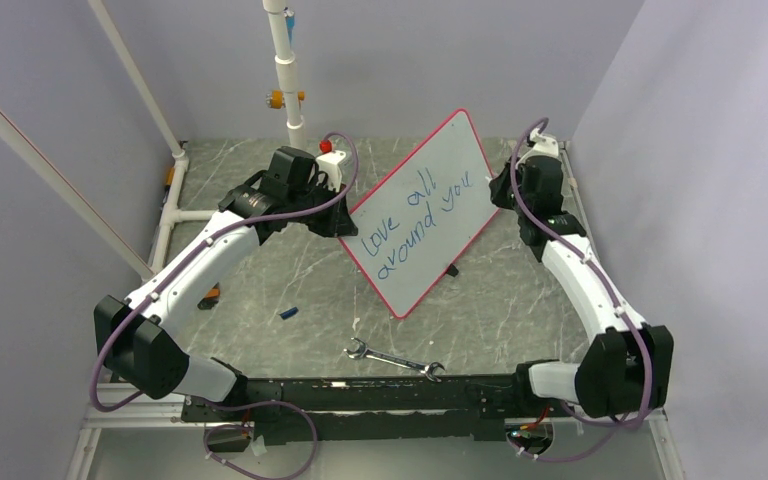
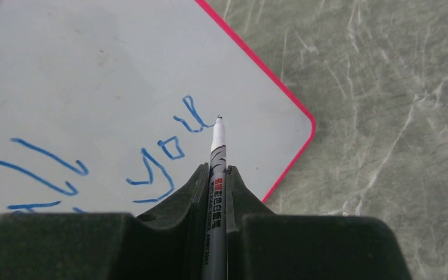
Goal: Write a sentence on the whiteboard
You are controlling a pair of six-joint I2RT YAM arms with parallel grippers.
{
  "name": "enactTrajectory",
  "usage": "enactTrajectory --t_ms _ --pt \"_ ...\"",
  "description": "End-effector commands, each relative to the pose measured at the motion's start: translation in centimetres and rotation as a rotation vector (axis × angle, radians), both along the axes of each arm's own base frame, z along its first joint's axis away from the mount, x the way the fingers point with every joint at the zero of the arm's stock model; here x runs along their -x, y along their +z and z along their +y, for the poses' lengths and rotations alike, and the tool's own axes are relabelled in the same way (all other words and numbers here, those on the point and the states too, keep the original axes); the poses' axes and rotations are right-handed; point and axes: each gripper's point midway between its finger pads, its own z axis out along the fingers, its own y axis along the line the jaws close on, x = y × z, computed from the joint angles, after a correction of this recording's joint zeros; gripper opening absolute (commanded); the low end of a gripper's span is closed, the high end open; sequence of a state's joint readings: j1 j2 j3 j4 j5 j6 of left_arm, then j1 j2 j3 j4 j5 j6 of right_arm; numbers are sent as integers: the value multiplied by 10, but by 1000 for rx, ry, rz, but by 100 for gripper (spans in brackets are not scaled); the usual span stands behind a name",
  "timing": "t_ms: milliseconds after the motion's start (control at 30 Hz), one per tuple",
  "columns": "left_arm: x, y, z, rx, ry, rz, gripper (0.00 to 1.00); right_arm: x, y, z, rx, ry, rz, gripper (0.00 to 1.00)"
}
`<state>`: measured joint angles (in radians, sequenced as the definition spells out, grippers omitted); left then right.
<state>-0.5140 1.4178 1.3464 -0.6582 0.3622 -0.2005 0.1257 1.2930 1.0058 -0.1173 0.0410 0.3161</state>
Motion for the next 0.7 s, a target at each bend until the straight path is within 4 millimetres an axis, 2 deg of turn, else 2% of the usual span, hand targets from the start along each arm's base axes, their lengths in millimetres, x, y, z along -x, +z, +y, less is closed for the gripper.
enactTrajectory --t_ms 0,233,667 --pt "-10 -67 76 -454 98 4 0 11 25 -3 -4 -5 -63 0" --pt "-10 -66 75 -451 97 5 0 35 33 1 -36 24 -83 0" --pt "2 -41 46 -255 66 31 0 67 29 7 -83 61 -87 0"
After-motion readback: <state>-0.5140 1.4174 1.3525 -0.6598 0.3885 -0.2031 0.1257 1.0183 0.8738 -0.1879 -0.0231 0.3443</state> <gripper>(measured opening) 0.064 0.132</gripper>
